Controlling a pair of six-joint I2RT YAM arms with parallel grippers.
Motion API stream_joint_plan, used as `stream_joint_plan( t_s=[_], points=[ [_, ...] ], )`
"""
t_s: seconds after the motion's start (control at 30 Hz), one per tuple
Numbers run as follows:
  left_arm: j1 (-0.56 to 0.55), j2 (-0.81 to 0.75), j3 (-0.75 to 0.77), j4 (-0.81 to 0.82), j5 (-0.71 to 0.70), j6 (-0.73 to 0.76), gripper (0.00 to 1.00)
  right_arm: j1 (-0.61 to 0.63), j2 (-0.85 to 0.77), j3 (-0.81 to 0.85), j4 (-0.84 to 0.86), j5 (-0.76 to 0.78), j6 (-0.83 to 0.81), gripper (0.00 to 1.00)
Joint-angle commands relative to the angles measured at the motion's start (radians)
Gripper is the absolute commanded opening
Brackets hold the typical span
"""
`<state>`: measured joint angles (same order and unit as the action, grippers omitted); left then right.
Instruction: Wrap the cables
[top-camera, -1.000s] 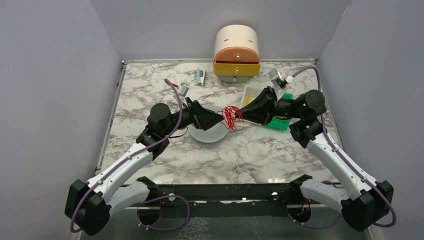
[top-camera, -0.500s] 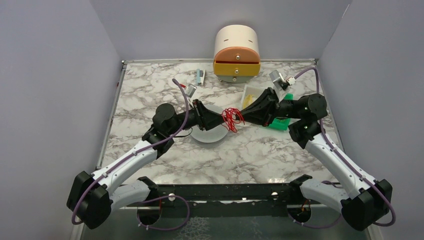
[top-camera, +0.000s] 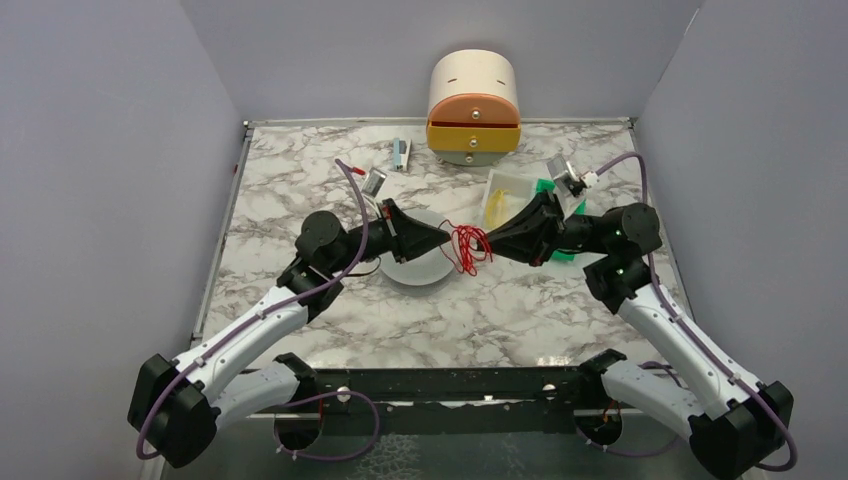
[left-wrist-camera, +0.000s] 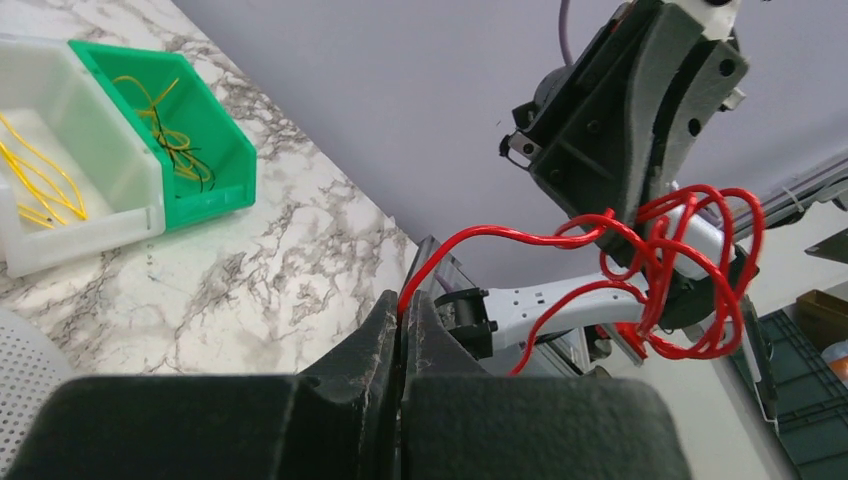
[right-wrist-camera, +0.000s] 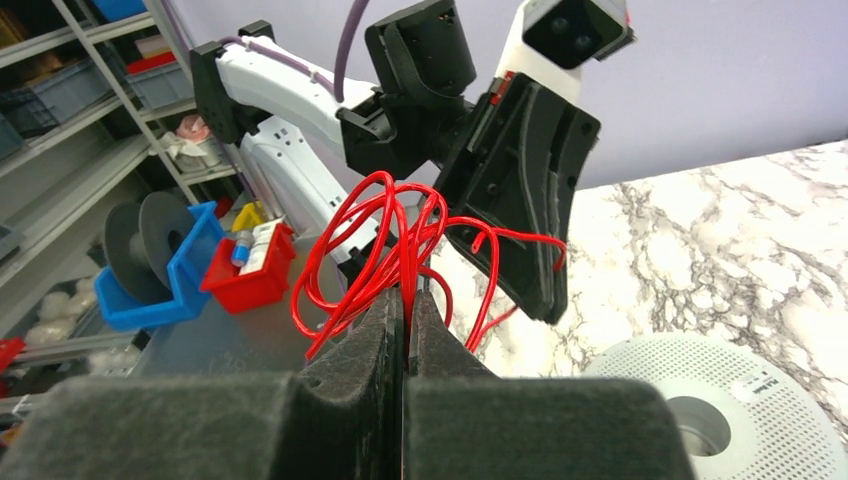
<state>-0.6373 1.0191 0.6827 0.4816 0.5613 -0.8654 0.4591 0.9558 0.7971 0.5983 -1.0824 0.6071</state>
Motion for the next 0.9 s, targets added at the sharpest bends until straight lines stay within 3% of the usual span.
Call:
stream_joint_plan(
  t_s=[0.0, 0.27, 0.4, 0.67, 0.87],
  points=[
    [-0.005, -0.068, 0.026, 0.038, -0.014, 0.044, 0.0, 0.006, -0.077, -0.024, -0.075, 0.093, -0.062, 0.02],
    [-0.005, -0.137, 0.067, 0.007, -0.053, 0.116, 0.0, 0.005, -0.196, -0.075, -0.169, 0.256, -0.122, 0.35],
    [-0.005, -0.146, 0.109, -0.042, -0.044, 0.168, 0.0, 0.005, -0.271, -0.108, -0.201, 0.404, -0.148, 0.45],
    [-0.005, -0.156, 0.209, -0.22, -0.069, 0.295, 0.0, 0.006, -0.319, -0.138, -0.325, 0.681, -0.178, 0.49],
    [-0.005, -0.181, 0.311, -0.374, -0.12, 0.425, 0.0, 0.005, -0.295, -0.165, -0.396, 0.704, -0.208, 0.5]
  ],
)
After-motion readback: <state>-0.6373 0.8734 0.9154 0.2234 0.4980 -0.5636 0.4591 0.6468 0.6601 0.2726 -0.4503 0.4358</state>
